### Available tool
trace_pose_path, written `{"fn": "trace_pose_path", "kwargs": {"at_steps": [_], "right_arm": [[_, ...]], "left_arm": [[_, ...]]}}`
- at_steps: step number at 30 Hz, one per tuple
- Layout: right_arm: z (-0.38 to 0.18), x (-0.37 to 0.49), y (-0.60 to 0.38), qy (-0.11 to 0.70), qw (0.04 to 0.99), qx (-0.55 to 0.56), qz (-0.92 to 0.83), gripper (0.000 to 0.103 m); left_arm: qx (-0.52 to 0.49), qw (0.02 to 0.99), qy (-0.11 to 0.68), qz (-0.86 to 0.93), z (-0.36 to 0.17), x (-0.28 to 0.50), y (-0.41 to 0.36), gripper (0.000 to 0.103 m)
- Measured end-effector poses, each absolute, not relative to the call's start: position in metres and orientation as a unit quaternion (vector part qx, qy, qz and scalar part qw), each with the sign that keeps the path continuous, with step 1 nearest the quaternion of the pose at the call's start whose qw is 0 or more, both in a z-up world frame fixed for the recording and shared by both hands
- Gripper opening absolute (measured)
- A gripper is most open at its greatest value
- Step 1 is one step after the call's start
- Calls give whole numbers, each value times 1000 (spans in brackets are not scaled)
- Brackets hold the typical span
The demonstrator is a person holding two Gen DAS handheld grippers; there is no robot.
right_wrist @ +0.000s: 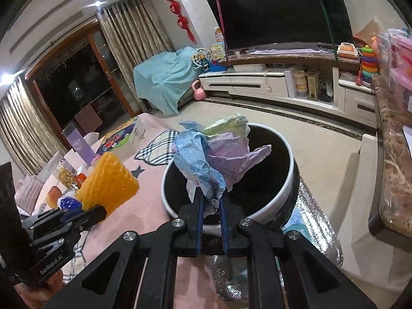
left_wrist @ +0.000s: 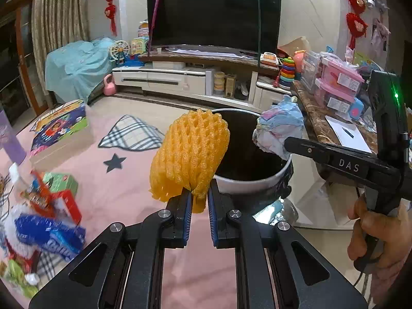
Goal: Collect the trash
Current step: 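Carry the foam net and wrappers over the black trash bin with both grippers, then open both grippers to drop the foam net and wrappers into the bin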
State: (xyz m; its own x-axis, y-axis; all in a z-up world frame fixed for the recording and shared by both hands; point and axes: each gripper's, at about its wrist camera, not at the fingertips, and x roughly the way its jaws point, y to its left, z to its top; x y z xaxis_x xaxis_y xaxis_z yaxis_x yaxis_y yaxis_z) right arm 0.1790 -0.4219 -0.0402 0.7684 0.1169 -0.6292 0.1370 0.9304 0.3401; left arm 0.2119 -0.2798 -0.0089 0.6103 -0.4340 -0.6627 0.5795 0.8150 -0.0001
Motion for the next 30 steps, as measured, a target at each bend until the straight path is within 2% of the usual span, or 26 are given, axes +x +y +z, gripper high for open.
{"fn": "trace_pose_path", "kwargs": {"at_steps": [13,23,26,27,28,29,30], "right_arm": [[-49,205,-449,365,911,191,-6,11],[-57,225,-460,388,903,183,-10,16],[-59,227,-462,394,901,182,-12,17],[-60,228,-463,397,899,183,-12,19],[-61,228,-463,399,898,182,-14,27],[-61,229,-463,402,898,180,-18,43],[-61,229,-464,402,897,180,-19,50]], "left_arm": [[101,873,364,-307,-15,250,-320,11],[95,867,388,-299,-28,273,-333,12],[90,860,396,-308,-32,275,-333,27],[90,860,396,-309,-33,274,-333,43],[88,861,394,-310,-33,273,-333,57],[88,864,389,-309,-32,271,-331,61],[88,866,386,-306,-31,270,-330,63]]}}
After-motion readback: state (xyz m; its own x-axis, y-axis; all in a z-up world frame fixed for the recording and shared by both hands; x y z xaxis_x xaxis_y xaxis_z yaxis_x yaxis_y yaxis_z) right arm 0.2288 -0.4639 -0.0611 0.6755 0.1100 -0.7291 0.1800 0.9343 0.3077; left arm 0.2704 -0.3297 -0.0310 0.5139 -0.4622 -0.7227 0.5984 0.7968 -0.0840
